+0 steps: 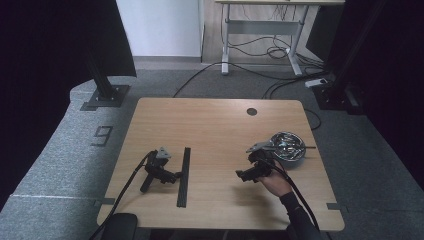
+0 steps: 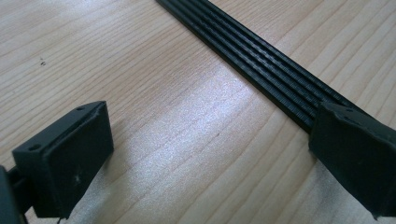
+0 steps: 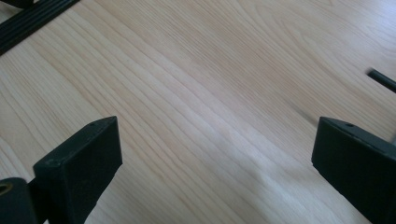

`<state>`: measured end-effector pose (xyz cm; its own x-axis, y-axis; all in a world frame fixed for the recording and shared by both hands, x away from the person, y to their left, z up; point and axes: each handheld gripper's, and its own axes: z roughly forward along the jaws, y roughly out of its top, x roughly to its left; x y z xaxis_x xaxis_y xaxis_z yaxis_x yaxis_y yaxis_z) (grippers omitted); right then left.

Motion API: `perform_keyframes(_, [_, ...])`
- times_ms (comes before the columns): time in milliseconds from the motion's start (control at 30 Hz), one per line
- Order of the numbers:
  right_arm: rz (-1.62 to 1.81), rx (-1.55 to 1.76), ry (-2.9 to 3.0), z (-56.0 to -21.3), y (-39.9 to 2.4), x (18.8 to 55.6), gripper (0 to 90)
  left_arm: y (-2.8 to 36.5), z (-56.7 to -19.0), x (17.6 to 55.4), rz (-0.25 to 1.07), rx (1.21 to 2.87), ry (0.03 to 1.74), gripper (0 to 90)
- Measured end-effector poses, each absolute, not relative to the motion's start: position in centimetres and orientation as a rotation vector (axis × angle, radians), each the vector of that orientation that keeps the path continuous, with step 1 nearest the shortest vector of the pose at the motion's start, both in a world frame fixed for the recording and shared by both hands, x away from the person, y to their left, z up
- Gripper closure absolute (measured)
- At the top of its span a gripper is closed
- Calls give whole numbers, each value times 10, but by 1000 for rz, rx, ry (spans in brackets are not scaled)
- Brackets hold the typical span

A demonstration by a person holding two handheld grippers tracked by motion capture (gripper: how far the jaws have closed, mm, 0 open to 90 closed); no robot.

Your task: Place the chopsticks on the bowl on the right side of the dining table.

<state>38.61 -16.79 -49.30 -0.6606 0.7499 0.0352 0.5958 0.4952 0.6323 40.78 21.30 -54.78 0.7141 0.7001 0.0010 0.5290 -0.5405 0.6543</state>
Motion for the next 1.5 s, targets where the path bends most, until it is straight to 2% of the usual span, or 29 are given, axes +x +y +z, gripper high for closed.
perform_keyframes(767, [897,1041,2566,-506,-92,417,0,213,-548,408,348,2277,929,0])
perform_keyframes(1500, [837,973,2623,-521,-15,427,0,213,-548,408,348,2278,928,0])
